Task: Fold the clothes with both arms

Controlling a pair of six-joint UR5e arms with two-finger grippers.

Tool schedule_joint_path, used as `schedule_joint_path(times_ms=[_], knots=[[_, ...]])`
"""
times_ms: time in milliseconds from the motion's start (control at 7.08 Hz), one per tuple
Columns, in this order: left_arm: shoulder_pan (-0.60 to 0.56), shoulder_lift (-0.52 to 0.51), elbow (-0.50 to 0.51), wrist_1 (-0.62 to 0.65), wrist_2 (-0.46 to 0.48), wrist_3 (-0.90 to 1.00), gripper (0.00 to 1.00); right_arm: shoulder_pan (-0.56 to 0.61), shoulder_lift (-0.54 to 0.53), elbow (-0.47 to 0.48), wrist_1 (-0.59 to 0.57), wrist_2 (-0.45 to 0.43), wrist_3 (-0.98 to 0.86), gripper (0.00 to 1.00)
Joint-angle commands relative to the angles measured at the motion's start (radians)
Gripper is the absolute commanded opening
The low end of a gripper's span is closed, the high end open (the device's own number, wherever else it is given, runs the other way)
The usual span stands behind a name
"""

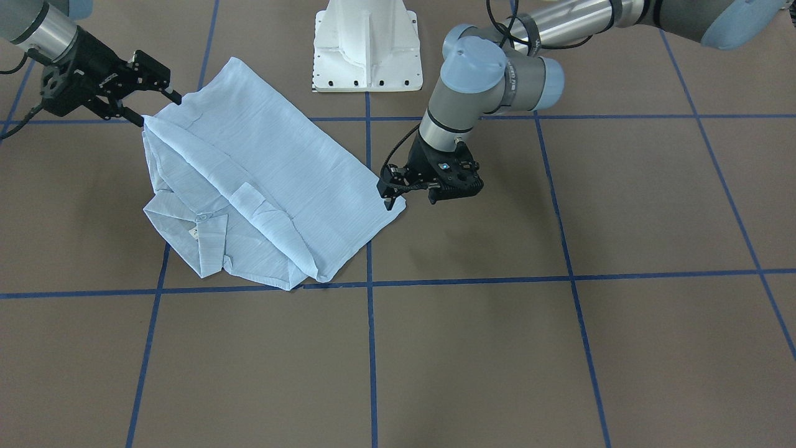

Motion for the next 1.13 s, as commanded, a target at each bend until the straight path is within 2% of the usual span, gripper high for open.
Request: schedule_joint_path(times_ms=[0,989], knots=[[0.058,-0.009,-0.007,0.115,0.044,-0.054,0.98,0.028,0.005,-0.053,-0.007,-0.032,-0.069,1.0],[0.089,-0.052,0.073,0.095,0.078,-0.06,0.9,0.034,0.017,-0.055,-0.004,-0.04,-0.064,1.0]])
